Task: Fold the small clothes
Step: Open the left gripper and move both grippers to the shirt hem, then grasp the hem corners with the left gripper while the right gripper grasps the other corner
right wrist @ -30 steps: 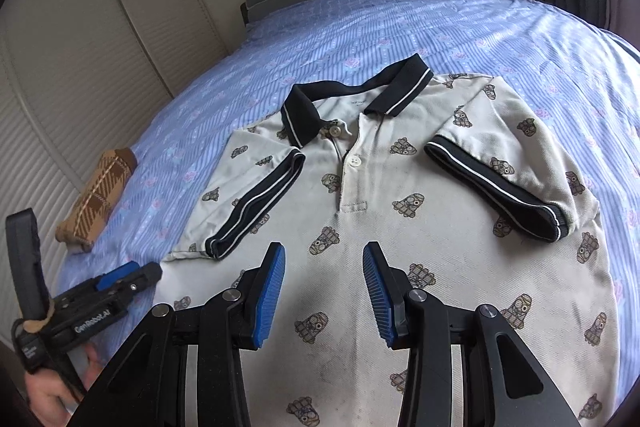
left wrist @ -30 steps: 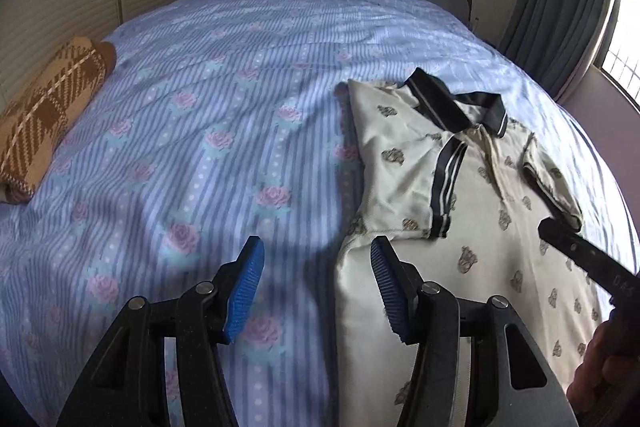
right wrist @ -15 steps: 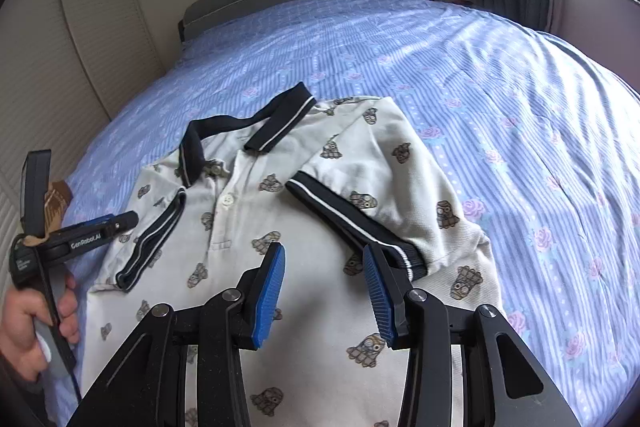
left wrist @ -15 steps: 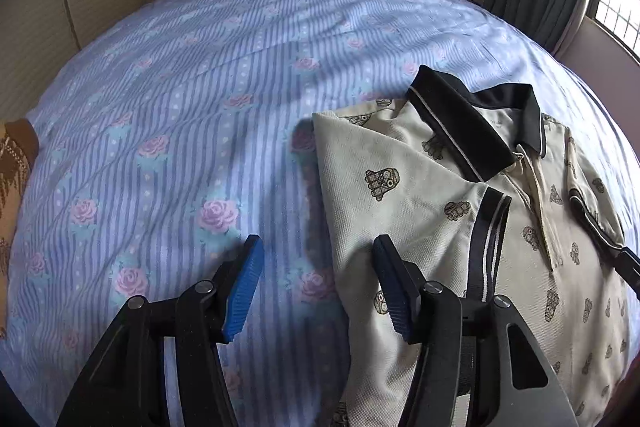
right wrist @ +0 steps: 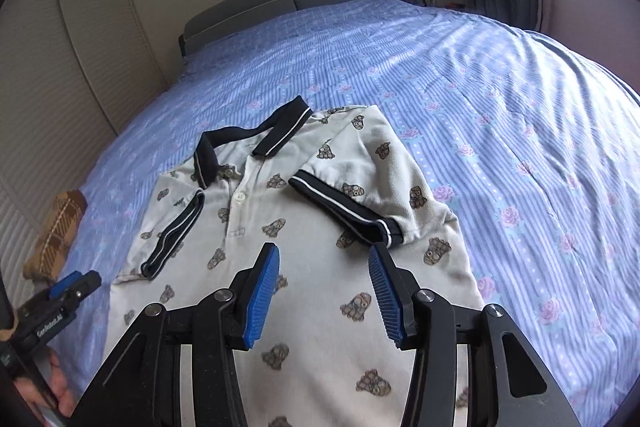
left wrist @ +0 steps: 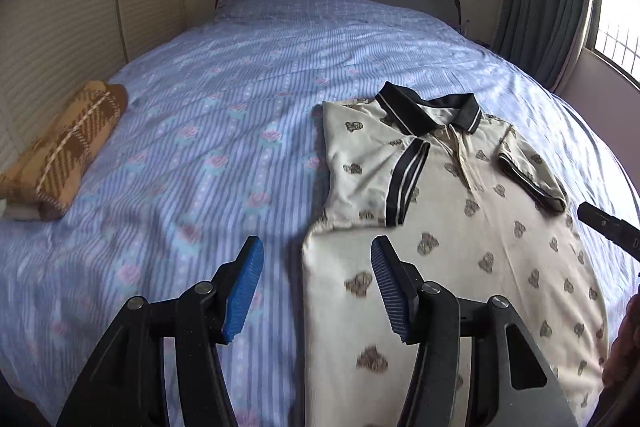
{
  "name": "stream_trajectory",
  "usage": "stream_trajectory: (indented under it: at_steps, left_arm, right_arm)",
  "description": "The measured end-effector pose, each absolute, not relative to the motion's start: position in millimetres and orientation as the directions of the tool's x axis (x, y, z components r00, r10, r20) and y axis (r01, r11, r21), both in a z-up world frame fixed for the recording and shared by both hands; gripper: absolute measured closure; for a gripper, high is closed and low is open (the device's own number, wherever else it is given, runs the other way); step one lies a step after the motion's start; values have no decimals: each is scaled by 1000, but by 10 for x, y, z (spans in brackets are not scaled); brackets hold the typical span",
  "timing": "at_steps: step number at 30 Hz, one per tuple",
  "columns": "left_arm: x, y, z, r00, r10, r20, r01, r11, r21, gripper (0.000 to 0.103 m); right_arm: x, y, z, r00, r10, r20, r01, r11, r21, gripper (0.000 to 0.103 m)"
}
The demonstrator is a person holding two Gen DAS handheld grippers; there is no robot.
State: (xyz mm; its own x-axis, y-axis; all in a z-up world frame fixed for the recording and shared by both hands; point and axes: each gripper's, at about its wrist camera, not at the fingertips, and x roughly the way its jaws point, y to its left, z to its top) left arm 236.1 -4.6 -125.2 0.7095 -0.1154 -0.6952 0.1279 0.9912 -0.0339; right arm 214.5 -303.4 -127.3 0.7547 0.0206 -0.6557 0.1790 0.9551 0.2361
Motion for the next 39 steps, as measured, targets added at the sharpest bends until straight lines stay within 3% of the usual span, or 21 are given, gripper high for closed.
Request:
stream_trajectory:
  at_steps: [8, 18, 27, 32, 39]
  left_arm:
    - [1317, 115, -1347, 731, -59, -680, 44, 998, -39, 43]
    - [684, 212, -1517, 680, -69, -730, 23, 997, -72, 43]
    - [531, 149, -1564, 674, -73, -736, 48, 997, -55, 43]
    - [520, 125, -1664, 648, -70, -758, 48, 998, -51, 52]
    - [525, 152, -1751, 610, -52, -791, 20, 999, -51, 53]
  right_arm:
    - [1159, -3032, -1228, 751, -10, -660, 164, 971, 173, 55]
    - [392, -3192, -1308, 689, -104, -717, 257, 960, 108, 55]
    - [132, -3267, -1486, 647, -104, -756, 293, 949, 120, 55]
    - [137, -3280, -1507, 639, -111, -761, 299, 948, 113, 55]
    - [162, -3324, -1589, 611, -114, -783, 321, 940, 114, 55]
